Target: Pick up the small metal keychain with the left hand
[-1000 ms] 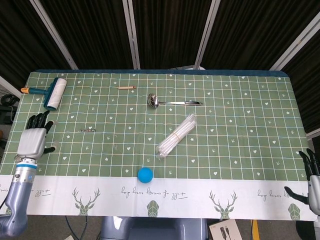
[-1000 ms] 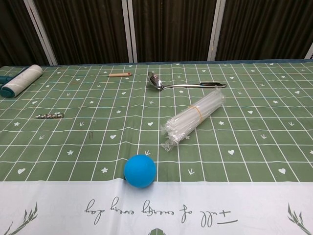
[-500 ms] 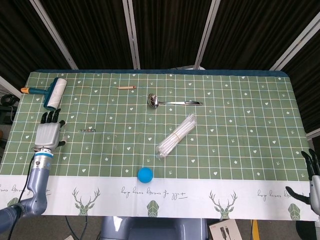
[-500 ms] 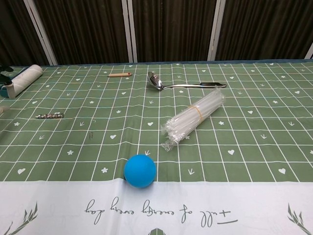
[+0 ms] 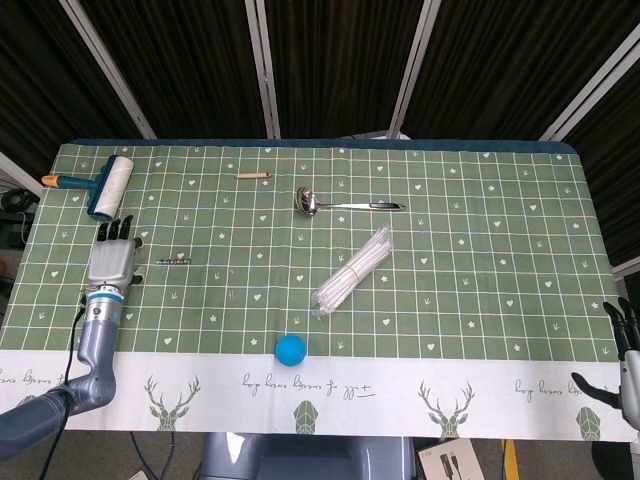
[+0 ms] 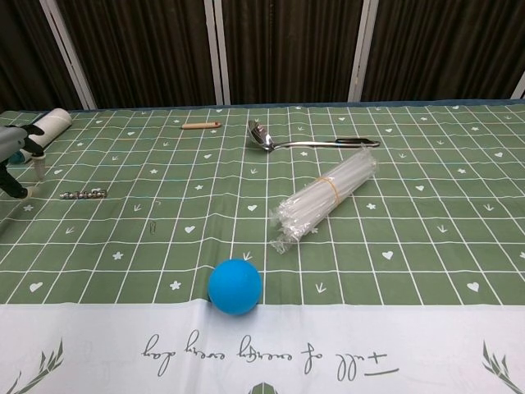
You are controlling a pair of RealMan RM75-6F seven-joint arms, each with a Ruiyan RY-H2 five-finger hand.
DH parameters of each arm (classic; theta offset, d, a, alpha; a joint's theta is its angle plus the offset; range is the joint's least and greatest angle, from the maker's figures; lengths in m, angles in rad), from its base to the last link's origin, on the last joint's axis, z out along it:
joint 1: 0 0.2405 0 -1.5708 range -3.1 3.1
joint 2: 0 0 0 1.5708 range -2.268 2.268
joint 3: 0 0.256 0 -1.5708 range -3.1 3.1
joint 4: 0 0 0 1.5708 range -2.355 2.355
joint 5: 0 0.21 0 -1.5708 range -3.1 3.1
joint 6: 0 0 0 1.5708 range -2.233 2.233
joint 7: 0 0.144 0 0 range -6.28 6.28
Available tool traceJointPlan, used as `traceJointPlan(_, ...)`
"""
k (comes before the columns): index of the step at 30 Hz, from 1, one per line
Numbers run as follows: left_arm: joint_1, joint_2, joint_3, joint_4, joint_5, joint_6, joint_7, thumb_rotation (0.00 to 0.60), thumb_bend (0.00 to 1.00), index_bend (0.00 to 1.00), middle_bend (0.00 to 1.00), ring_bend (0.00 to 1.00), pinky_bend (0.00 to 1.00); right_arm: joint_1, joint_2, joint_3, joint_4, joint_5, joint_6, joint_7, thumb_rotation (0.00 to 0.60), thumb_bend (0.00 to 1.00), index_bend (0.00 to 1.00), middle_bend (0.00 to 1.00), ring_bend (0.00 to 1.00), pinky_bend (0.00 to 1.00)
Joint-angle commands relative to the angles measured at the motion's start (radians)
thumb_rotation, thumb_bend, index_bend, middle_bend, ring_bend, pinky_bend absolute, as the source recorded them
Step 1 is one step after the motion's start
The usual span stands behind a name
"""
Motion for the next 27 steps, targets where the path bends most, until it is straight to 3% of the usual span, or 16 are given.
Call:
traceJointPlan(1,-0.023,-0.029,0.001,0.051,-0.005,-0.026,0.006,0.600,0.30,0.49,0.00,0.00,0.00,0.000,0.001,0.001,0.001,0.001,-0.001,0.003,0.600,0.00,0.05,0.00,0.00,0.08)
traceJointPlan(27,-0.075,-0.127,-0.002,0.231,-0.019,-0.124,-0.019,0.600,0.33,0.51,0.00,0.00,0.00,-0.001,0.004,0.004,-0.005,0.013,-0.005,0.010,0.600,0.00,0.05,0.00,0.00,0.08)
